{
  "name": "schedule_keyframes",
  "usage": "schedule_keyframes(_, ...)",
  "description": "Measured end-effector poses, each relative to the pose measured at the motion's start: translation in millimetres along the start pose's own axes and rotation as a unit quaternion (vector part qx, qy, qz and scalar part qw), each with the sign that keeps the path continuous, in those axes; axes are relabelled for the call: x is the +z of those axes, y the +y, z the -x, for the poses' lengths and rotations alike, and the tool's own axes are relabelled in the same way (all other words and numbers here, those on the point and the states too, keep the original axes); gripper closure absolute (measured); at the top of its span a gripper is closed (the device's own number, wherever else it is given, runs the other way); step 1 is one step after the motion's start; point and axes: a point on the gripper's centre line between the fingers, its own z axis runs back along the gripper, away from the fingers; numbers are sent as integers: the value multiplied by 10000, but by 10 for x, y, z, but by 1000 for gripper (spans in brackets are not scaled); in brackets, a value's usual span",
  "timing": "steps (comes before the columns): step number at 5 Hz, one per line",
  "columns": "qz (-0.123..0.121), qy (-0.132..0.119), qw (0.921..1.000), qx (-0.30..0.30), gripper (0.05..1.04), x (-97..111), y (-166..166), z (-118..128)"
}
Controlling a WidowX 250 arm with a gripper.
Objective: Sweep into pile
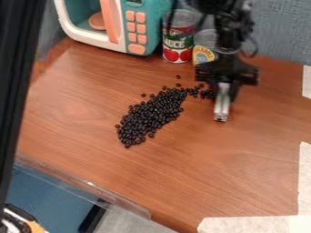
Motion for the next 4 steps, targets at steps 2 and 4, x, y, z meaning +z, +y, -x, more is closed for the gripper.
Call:
schedule_keyframes(2, -16, 99, 9971, 755, 704, 22, 297, 178)
schedule_keyframes(4, -56, 65, 9906, 1365, 704, 58, 437, 359)
